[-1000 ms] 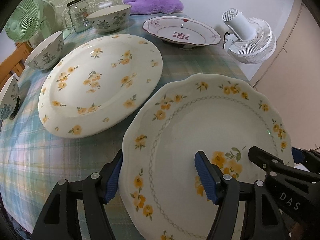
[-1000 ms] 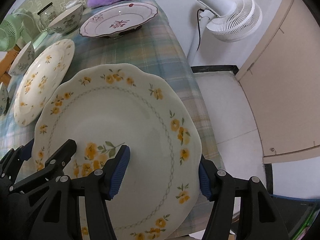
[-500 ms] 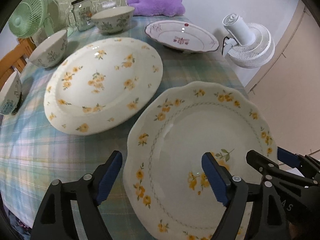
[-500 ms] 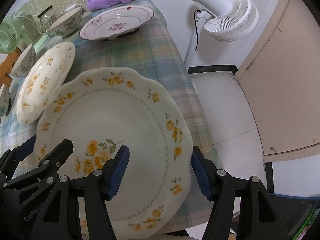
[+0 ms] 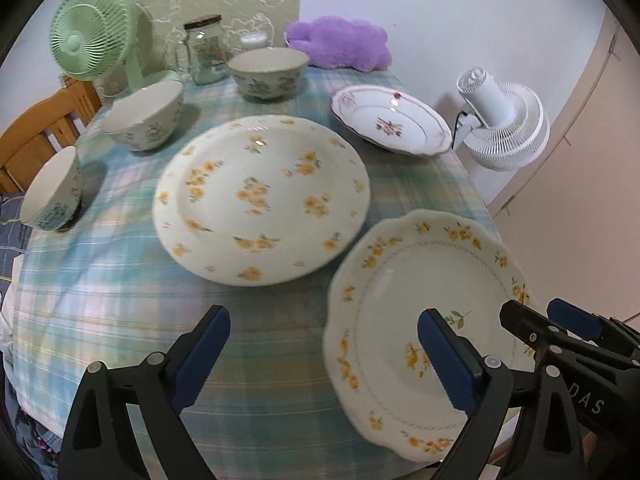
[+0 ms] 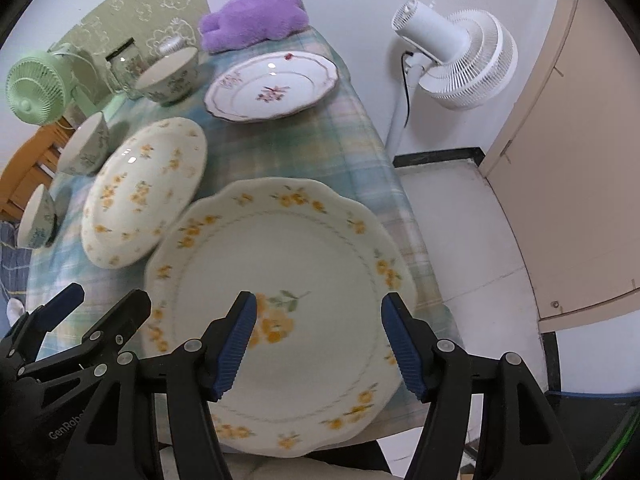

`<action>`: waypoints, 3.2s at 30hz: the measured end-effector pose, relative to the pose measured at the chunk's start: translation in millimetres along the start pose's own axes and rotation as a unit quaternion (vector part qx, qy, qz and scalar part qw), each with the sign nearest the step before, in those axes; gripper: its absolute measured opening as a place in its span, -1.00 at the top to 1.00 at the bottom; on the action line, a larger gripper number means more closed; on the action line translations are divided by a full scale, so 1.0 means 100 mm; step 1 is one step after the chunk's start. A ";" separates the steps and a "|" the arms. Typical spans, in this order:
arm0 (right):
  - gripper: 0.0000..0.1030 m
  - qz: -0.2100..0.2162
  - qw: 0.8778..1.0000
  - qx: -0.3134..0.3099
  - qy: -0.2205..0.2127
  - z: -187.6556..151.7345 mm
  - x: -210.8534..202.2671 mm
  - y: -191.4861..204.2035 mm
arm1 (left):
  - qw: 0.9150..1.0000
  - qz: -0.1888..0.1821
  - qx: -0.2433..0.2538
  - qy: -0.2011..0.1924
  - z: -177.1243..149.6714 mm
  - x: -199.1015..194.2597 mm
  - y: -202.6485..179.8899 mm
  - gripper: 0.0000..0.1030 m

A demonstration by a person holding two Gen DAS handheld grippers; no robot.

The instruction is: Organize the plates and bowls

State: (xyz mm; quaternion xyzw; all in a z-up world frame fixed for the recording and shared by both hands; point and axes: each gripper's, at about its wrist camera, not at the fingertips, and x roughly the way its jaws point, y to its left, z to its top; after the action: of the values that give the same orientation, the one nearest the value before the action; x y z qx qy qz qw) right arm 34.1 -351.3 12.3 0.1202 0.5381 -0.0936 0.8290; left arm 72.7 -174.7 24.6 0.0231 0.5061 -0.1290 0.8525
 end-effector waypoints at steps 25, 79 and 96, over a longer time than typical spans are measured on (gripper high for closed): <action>-0.32 -0.006 0.997 0.045 -0.064 0.32 -0.22 1.06 | 0.997 0.022 0.048 -0.064 0.58 -0.25 0.92 -0.83; -0.09 0.017 0.996 -0.074 0.046 1.18 1.35 1.66 | 0.994 0.098 0.020 0.042 0.98 1.20 1.35 -0.32; -0.27 -0.010 0.996 -0.072 0.059 1.09 1.32 1.80 | 0.996 0.078 -0.005 0.049 0.96 1.10 1.47 -0.25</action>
State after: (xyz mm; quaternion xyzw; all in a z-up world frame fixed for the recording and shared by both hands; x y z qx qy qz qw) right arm 233.5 -215.9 -48.2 0.0605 0.5927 -0.0556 0.8012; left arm 240.4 -70.6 -38.1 0.0646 0.5446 -0.0587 0.8342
